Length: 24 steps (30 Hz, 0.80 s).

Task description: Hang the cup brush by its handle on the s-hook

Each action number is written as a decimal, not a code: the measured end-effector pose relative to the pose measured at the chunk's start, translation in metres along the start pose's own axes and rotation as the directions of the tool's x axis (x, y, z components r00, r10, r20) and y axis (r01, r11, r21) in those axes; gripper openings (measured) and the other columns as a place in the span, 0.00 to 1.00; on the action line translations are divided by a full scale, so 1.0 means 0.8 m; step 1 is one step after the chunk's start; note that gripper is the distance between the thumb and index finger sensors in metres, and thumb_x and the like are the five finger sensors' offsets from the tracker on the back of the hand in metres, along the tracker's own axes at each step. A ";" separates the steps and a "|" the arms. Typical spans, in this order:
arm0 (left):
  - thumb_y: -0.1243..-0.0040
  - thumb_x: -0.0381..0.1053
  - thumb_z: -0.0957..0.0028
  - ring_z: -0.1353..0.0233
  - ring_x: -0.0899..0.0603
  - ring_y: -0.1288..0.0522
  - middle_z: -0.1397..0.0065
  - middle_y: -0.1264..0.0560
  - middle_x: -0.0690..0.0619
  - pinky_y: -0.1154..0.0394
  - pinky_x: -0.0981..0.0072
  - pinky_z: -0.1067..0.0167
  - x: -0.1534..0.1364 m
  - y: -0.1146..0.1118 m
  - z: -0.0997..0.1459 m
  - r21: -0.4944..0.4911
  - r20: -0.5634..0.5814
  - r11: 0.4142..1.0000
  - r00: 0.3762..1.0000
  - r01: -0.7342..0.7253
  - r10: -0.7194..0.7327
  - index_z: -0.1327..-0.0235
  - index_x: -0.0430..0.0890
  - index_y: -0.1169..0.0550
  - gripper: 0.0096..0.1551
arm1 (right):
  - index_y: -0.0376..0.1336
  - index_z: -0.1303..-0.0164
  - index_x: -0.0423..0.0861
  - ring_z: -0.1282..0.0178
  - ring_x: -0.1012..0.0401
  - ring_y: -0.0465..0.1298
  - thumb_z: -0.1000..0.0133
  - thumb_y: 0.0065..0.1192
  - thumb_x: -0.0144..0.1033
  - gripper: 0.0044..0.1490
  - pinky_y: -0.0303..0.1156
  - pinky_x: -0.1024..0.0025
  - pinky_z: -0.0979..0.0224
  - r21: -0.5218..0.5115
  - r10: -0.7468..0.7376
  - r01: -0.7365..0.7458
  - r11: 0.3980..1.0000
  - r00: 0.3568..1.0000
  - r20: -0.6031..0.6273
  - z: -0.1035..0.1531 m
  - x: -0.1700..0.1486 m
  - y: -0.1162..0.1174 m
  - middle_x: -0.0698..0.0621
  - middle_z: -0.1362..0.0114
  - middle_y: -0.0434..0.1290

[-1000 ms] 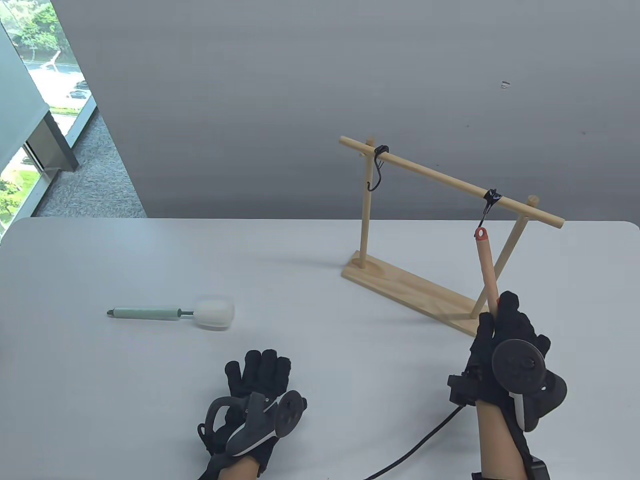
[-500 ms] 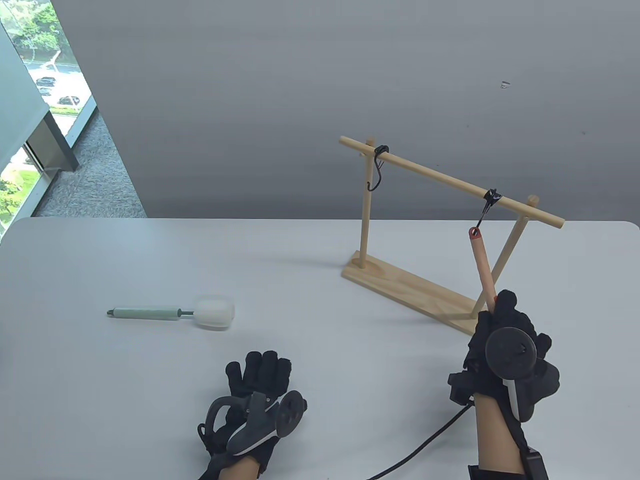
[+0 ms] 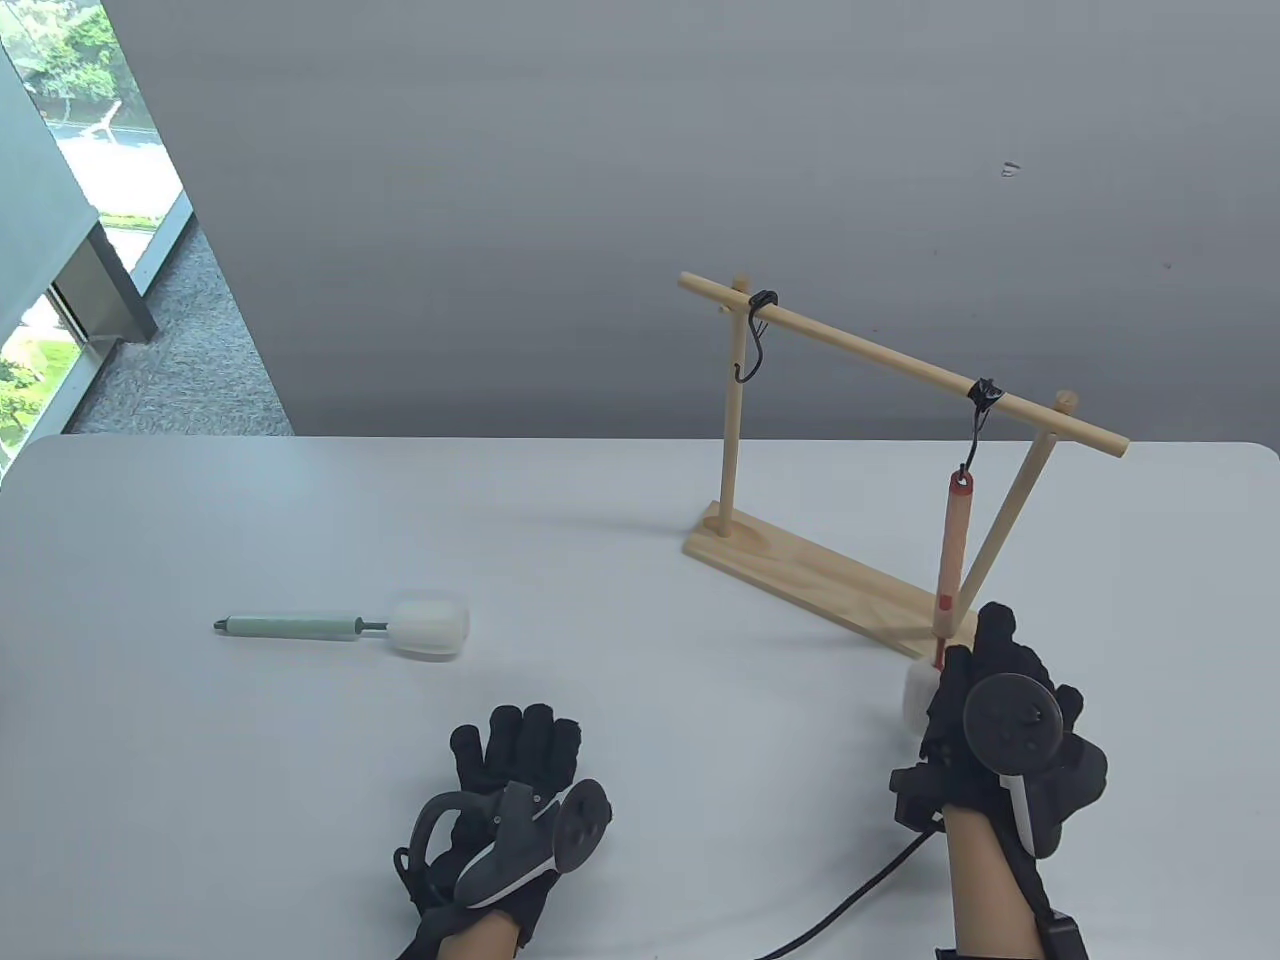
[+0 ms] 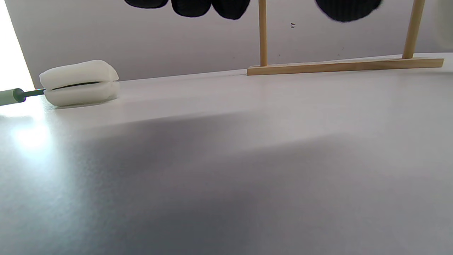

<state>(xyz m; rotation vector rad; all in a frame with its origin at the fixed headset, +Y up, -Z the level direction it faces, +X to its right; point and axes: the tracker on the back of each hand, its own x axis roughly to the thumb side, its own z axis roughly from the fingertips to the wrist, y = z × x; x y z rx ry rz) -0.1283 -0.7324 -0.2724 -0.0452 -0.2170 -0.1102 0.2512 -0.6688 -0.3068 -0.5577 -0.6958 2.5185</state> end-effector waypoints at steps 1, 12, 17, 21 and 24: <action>0.52 0.72 0.52 0.17 0.29 0.42 0.16 0.42 0.41 0.49 0.26 0.29 0.000 0.000 0.000 -0.001 -0.001 1.000 1.000 0.001 -0.001 0.22 0.48 0.40 0.48 | 0.58 0.26 0.38 0.29 0.38 0.69 0.43 0.60 0.32 0.34 0.48 0.30 0.29 0.002 -0.003 0.003 1.000 1.000 0.009 0.001 0.000 0.001 0.37 0.33 0.73; 0.52 0.72 0.52 0.17 0.29 0.42 0.16 0.42 0.41 0.49 0.26 0.29 -0.001 0.000 -0.001 -0.029 -0.008 1.000 1.000 0.010 -0.010 0.22 0.48 0.40 0.48 | 0.61 0.27 0.38 0.31 0.39 0.71 0.43 0.60 0.33 0.33 0.53 0.32 0.30 0.029 -0.059 0.055 0.998 0.979 0.195 0.025 0.019 0.004 0.38 0.36 0.75; 0.52 0.72 0.52 0.17 0.29 0.41 0.16 0.42 0.41 0.49 0.26 0.29 -0.003 -0.001 -0.002 -0.047 -0.015 0.999 1.000 0.014 -0.015 0.22 0.47 0.40 0.48 | 0.63 0.29 0.38 0.33 0.40 0.73 0.44 0.60 0.34 0.31 0.57 0.35 0.31 0.067 -0.083 0.065 0.996 0.939 0.334 0.051 0.033 0.009 0.39 0.38 0.77; 0.52 0.72 0.52 0.17 0.29 0.41 0.16 0.42 0.41 0.49 0.26 0.29 -0.009 0.001 -0.002 -0.054 -0.039 0.999 0.999 0.009 -0.011 0.22 0.48 0.40 0.48 | 0.65 0.32 0.38 0.36 0.41 0.76 0.44 0.60 0.34 0.30 0.60 0.36 0.33 0.102 -0.081 0.040 0.994 0.894 0.440 0.069 0.045 0.017 0.40 0.40 0.79; 0.52 0.72 0.52 0.17 0.29 0.41 0.16 0.42 0.41 0.49 0.26 0.29 -0.018 0.001 -0.005 -0.054 -0.070 0.998 0.998 -0.007 0.003 0.22 0.48 0.40 0.48 | 0.66 0.32 0.39 0.36 0.41 0.76 0.44 0.60 0.35 0.30 0.61 0.37 0.33 0.114 -0.066 0.011 0.993 0.871 0.486 0.077 0.050 0.019 0.41 0.41 0.79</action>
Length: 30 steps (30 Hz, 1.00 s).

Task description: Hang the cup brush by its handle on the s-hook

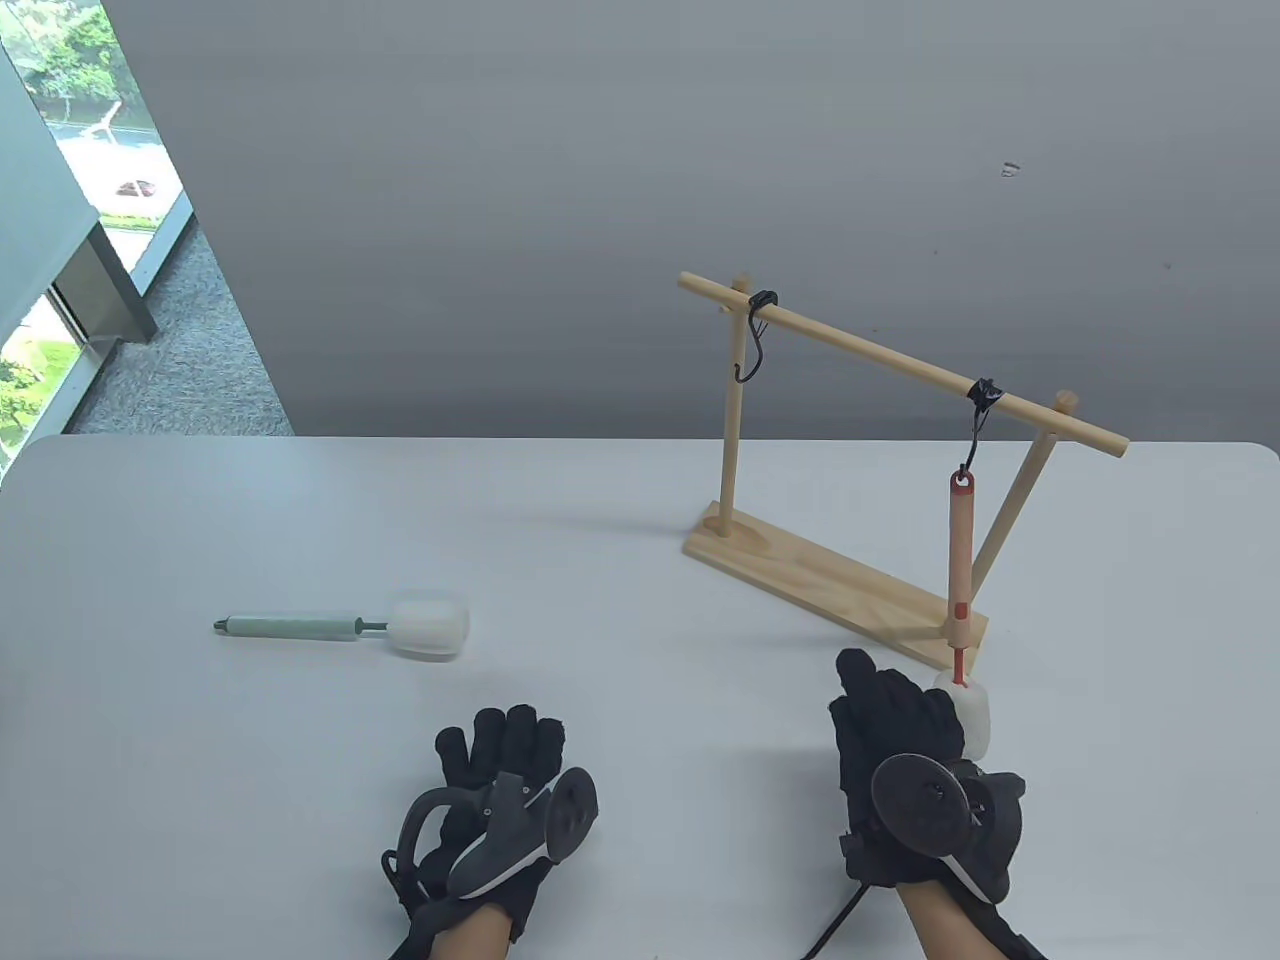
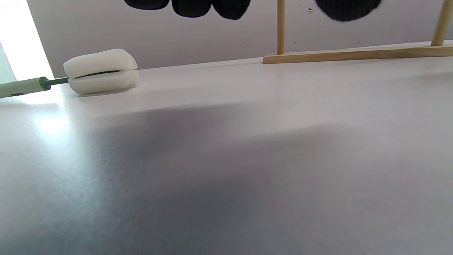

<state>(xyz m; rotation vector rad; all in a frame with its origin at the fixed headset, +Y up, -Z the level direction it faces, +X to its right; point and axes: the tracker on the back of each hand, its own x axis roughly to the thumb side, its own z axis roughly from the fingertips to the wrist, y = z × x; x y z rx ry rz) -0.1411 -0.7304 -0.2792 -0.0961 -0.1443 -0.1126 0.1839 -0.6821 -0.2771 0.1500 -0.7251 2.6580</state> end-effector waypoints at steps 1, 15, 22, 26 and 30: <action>0.52 0.72 0.52 0.17 0.29 0.41 0.16 0.42 0.41 0.49 0.26 0.28 -0.005 0.000 -0.002 -0.002 -0.016 1.000 1.000 -0.006 0.006 0.22 0.48 0.40 0.48 | 0.66 0.32 0.39 0.36 0.42 0.76 0.44 0.60 0.35 0.30 0.61 0.37 0.33 0.005 -0.002 0.002 1.000 1.000 0.012 0.001 0.002 0.000 0.41 0.41 0.79; 0.53 0.62 0.44 0.15 0.28 0.50 0.14 0.50 0.40 0.53 0.26 0.26 -0.206 -0.024 -0.046 -0.009 -0.504 0.935 0.809 -0.355 0.302 0.19 0.54 0.51 0.42 | 0.66 0.32 0.39 0.36 0.42 0.77 0.44 0.60 0.36 0.30 0.61 0.37 0.34 0.124 -0.086 0.074 0.989 0.992 0.097 0.006 0.026 0.014 0.42 0.41 0.79; 0.52 0.62 0.44 0.11 0.33 0.55 0.12 0.54 0.46 0.59 0.28 0.22 -0.265 -0.039 -0.076 -0.030 -0.638 0.951 0.738 -0.309 0.219 0.20 0.62 0.51 0.40 | 0.65 0.32 0.39 0.36 0.42 0.76 0.43 0.59 0.36 0.30 0.61 0.37 0.34 0.176 -0.099 0.076 0.981 0.987 0.128 0.007 0.040 0.025 0.42 0.40 0.79; 0.51 0.61 0.43 0.11 0.36 0.54 0.12 0.53 0.48 0.60 0.30 0.21 -0.282 -0.052 -0.098 0.054 -0.655 0.902 0.666 -0.429 0.356 0.21 0.66 0.48 0.37 | 0.65 0.31 0.39 0.36 0.42 0.76 0.43 0.59 0.36 0.30 0.61 0.37 0.34 0.209 -0.092 0.065 0.976 0.988 0.122 0.006 0.040 0.035 0.42 0.40 0.79; 0.52 0.61 0.42 0.10 0.38 0.65 0.11 0.63 0.51 0.67 0.31 0.21 -0.288 -0.064 -0.124 0.025 -0.666 0.870 0.641 -0.492 0.382 0.22 0.71 0.51 0.36 | 0.65 0.31 0.39 0.36 0.42 0.76 0.43 0.59 0.36 0.30 0.61 0.37 0.34 0.240 -0.083 0.053 0.969 0.990 0.117 0.005 0.038 0.044 0.41 0.40 0.79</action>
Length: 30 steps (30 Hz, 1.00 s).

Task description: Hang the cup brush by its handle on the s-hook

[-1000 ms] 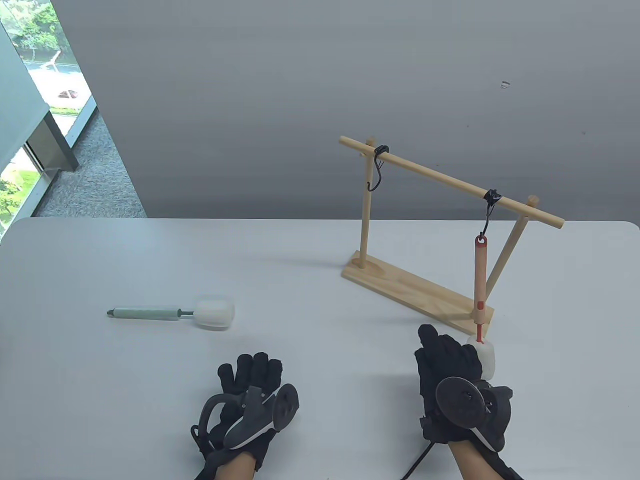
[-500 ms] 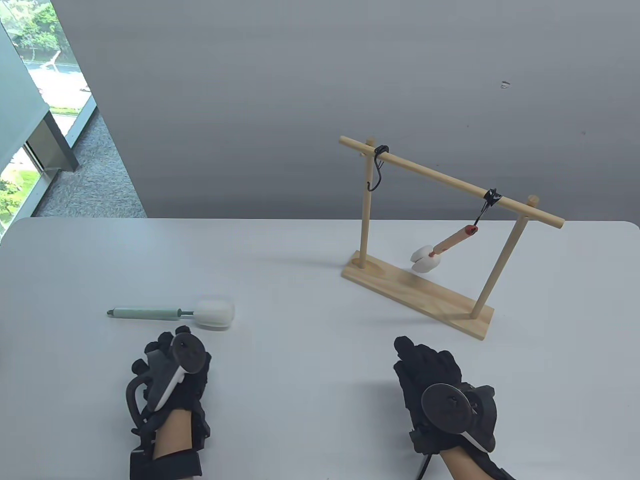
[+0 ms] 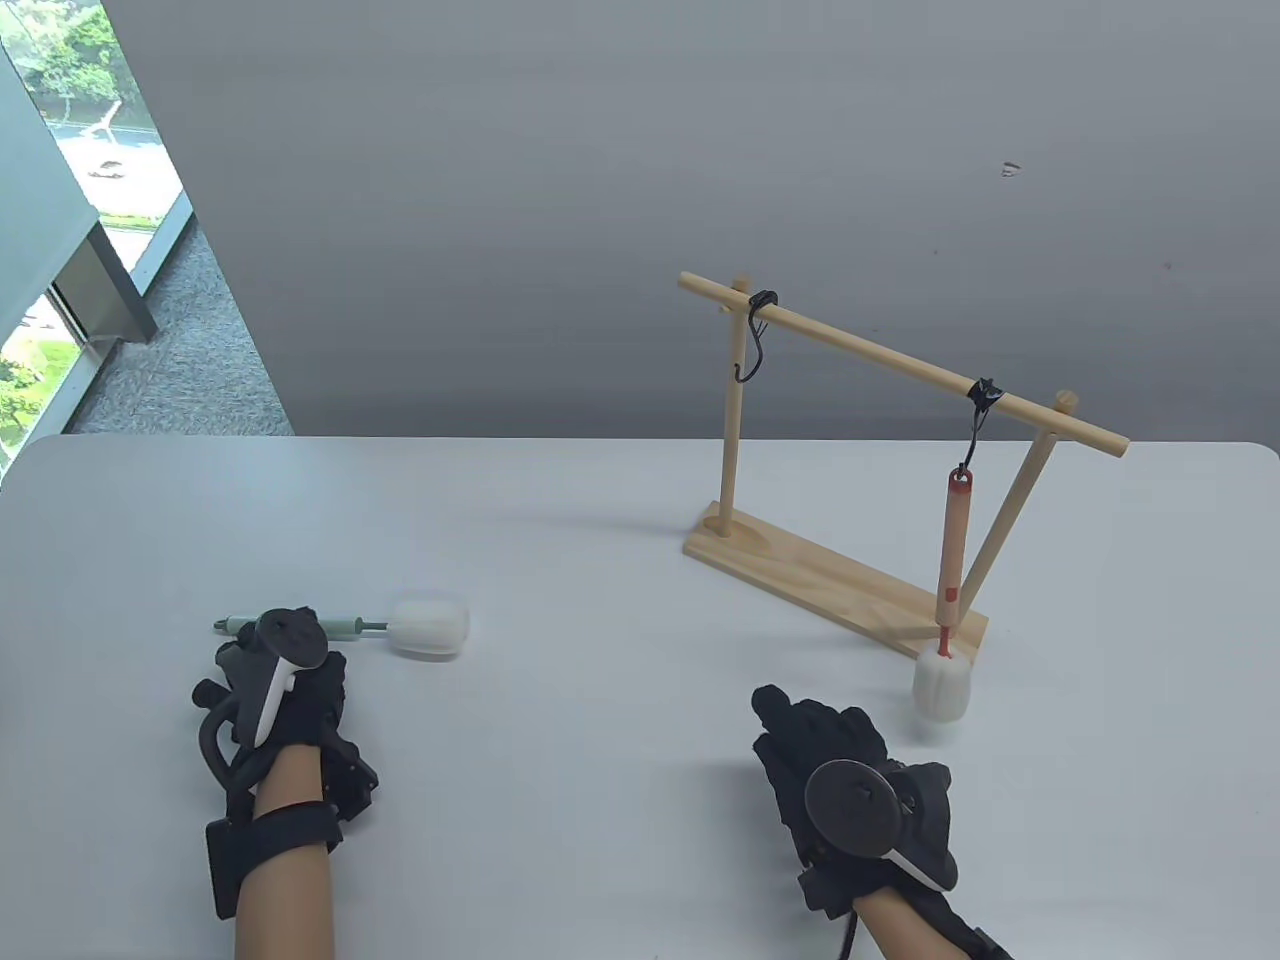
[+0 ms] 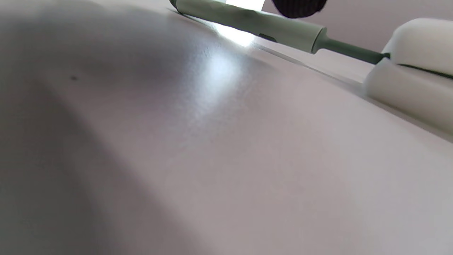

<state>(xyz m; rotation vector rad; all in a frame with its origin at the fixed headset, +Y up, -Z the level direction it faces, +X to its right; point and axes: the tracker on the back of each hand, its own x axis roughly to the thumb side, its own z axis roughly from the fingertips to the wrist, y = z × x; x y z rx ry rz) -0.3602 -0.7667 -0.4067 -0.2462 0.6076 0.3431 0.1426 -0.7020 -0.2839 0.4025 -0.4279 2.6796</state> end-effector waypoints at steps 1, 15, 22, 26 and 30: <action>0.52 0.61 0.42 0.11 0.38 0.67 0.12 0.65 0.51 0.68 0.31 0.22 0.002 -0.001 -0.004 -0.009 -0.002 1.000 1.000 0.000 0.000 0.22 0.72 0.51 0.36 | 0.65 0.31 0.39 0.36 0.42 0.76 0.43 0.59 0.36 0.30 0.61 0.37 0.33 0.005 0.003 -0.003 1.000 1.000 -0.001 0.000 -0.001 0.001 0.41 0.40 0.79; 0.47 0.63 0.46 0.10 0.39 0.67 0.11 0.62 0.54 0.70 0.31 0.22 0.028 0.000 -0.014 0.038 -0.037 0.930 0.931 0.366 -0.364 0.29 0.71 0.38 0.30 | 0.65 0.31 0.39 0.35 0.41 0.76 0.44 0.59 0.36 0.30 0.61 0.37 0.33 0.047 0.028 -0.028 0.999 1.000 0.002 0.004 -0.004 0.006 0.41 0.40 0.79; 0.39 0.64 0.53 0.09 0.39 0.60 0.11 0.53 0.54 0.67 0.29 0.23 0.027 -0.002 0.008 0.125 0.060 0.860 0.861 0.495 -0.505 0.36 0.65 0.28 0.29 | 0.65 0.31 0.39 0.35 0.41 0.76 0.43 0.59 0.36 0.30 0.61 0.36 0.33 0.054 0.015 -0.016 0.998 1.000 0.021 0.006 -0.003 0.007 0.41 0.39 0.78; 0.40 0.66 0.55 0.10 0.37 0.56 0.12 0.47 0.52 0.64 0.27 0.24 0.039 0.000 0.028 0.164 0.197 0.856 0.834 0.491 -0.516 0.39 0.63 0.24 0.28 | 0.64 0.31 0.39 0.34 0.41 0.75 0.43 0.59 0.37 0.31 0.60 0.36 0.33 0.069 0.009 -0.013 0.998 0.998 0.055 0.002 0.008 0.011 0.41 0.39 0.78; 0.39 0.66 0.56 0.11 0.34 0.51 0.14 0.43 0.49 0.61 0.25 0.27 0.067 0.002 0.062 0.227 0.382 0.882 0.795 0.413 -0.471 0.40 0.61 0.23 0.29 | 0.63 0.29 0.39 0.32 0.39 0.72 0.43 0.60 0.40 0.33 0.57 0.35 0.32 0.085 -0.001 -0.013 0.996 0.986 0.168 -0.014 0.041 0.025 0.39 0.36 0.76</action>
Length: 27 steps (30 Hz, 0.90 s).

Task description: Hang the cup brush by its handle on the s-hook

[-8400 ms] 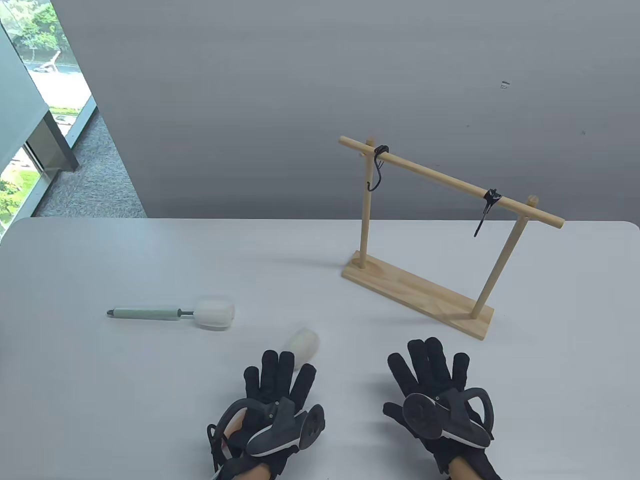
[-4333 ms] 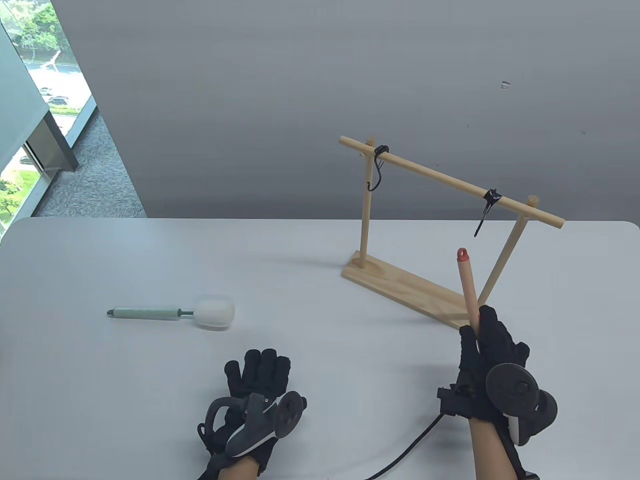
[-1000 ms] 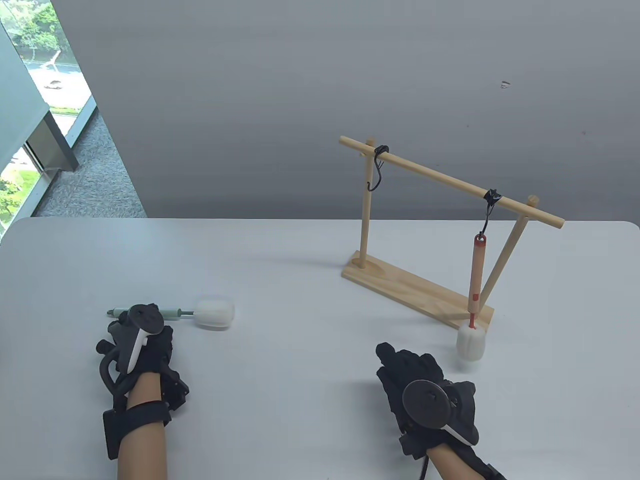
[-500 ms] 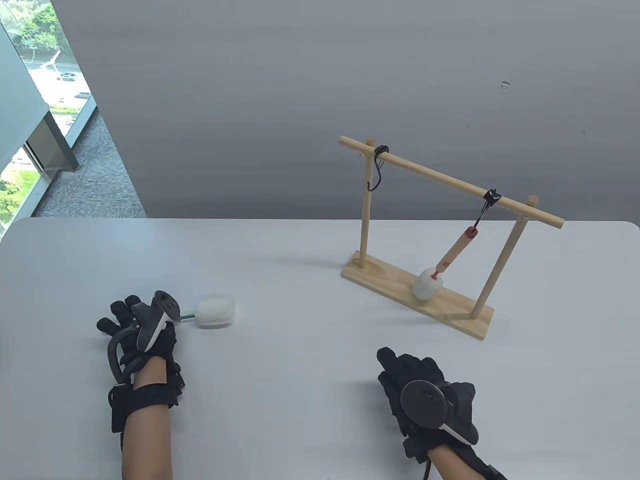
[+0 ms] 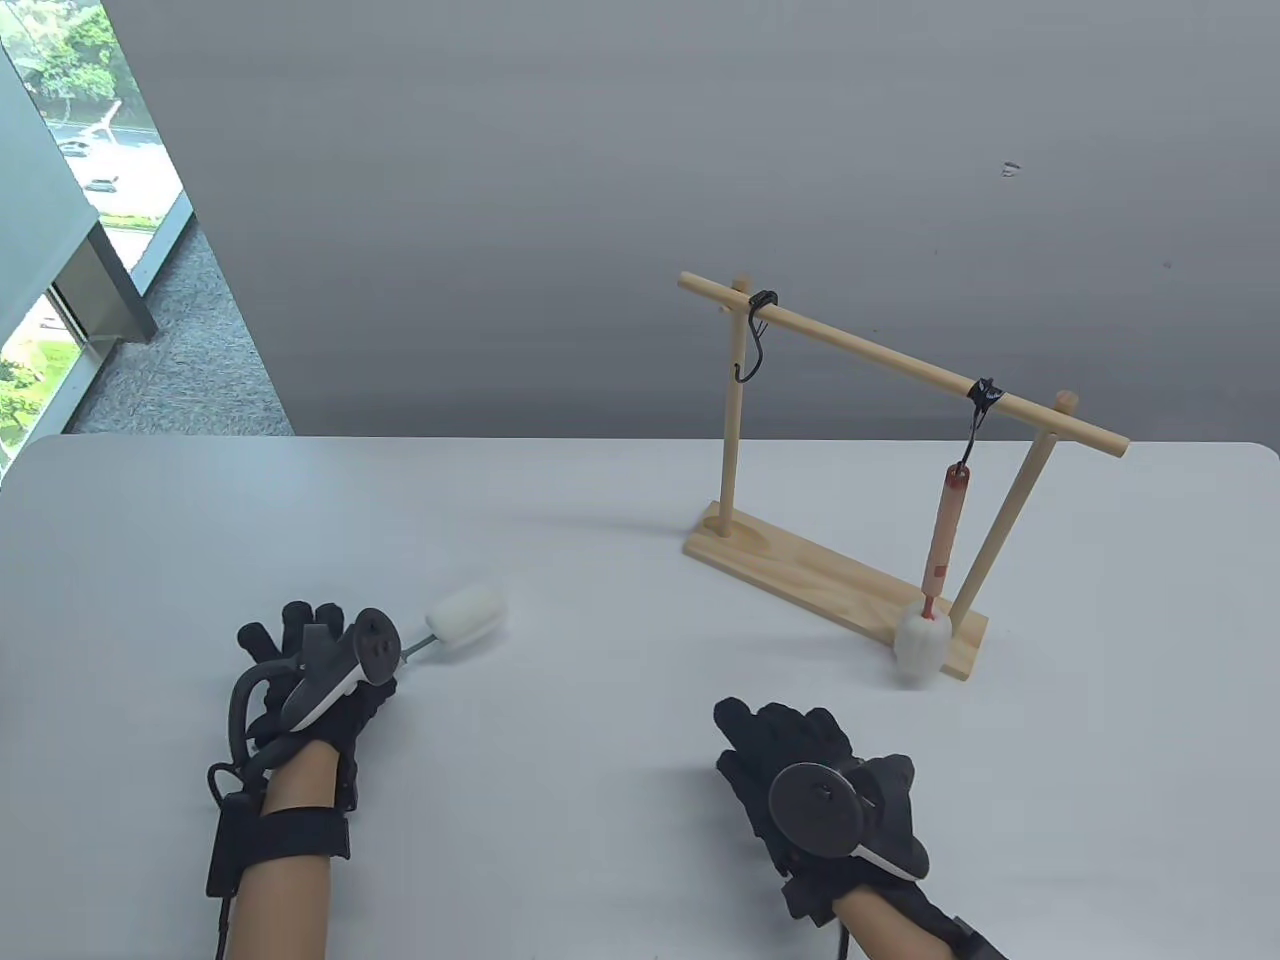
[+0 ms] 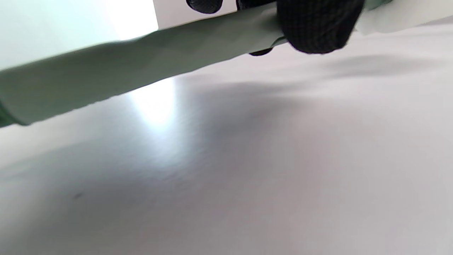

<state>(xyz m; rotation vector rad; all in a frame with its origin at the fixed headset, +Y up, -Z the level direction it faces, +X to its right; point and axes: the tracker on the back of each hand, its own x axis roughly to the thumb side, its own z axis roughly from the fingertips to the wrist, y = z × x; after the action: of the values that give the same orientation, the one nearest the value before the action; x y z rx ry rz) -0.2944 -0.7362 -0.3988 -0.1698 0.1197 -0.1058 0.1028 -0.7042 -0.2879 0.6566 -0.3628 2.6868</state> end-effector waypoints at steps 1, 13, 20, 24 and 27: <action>0.39 0.66 0.56 0.12 0.34 0.50 0.14 0.42 0.49 0.60 0.24 0.27 0.014 0.006 0.007 0.021 0.054 1.000 0.999 0.007 -0.008 0.41 0.60 0.23 0.29 | 0.63 0.29 0.40 0.31 0.39 0.72 0.43 0.60 0.40 0.34 0.57 0.34 0.31 -0.008 0.019 -0.019 1.000 0.999 0.032 -0.006 0.009 0.003 0.39 0.35 0.76; 0.39 0.68 0.58 0.15 0.32 0.42 0.18 0.35 0.47 0.54 0.23 0.30 0.156 0.004 0.104 0.128 0.452 0.992 0.889 0.011 -0.068 0.45 0.55 0.20 0.31 | 0.62 0.27 0.43 0.23 0.37 0.64 0.46 0.64 0.47 0.38 0.45 0.27 0.29 0.064 0.224 -0.266 0.962 0.898 0.378 -0.071 0.088 0.060 0.38 0.27 0.69; 0.40 0.69 0.58 0.16 0.32 0.39 0.19 0.33 0.48 0.53 0.24 0.31 0.176 -0.001 0.134 0.168 0.486 0.986 0.869 0.014 -0.096 0.46 0.55 0.19 0.31 | 0.64 0.29 0.42 0.20 0.36 0.60 0.46 0.65 0.48 0.38 0.43 0.26 0.29 0.235 0.274 -0.404 0.884 0.855 0.441 -0.069 0.090 0.091 0.38 0.24 0.66; 0.40 0.67 0.57 0.16 0.32 0.38 0.20 0.32 0.48 0.53 0.24 0.31 0.172 -0.008 0.137 0.107 0.488 0.992 0.873 -0.062 0.001 0.46 0.53 0.19 0.31 | 0.66 0.32 0.41 0.21 0.37 0.62 0.47 0.66 0.46 0.35 0.44 0.27 0.29 0.215 0.281 -0.409 0.887 0.846 0.452 -0.068 0.092 0.097 0.38 0.25 0.68; 0.40 0.67 0.57 0.16 0.32 0.38 0.20 0.32 0.48 0.52 0.24 0.31 0.167 -0.014 0.140 0.075 0.489 0.992 0.871 -0.100 0.051 0.45 0.53 0.19 0.31 | 0.66 0.33 0.41 0.21 0.38 0.63 0.46 0.66 0.46 0.34 0.44 0.27 0.29 0.204 0.289 -0.422 0.883 0.833 0.472 -0.066 0.095 0.102 0.38 0.26 0.69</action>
<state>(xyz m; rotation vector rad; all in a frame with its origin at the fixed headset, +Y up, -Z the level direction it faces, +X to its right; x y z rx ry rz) -0.1492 -0.7441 -0.3023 -0.0887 -0.3841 0.0125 -0.0132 -0.7402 -0.3095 1.4196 -0.1957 2.9659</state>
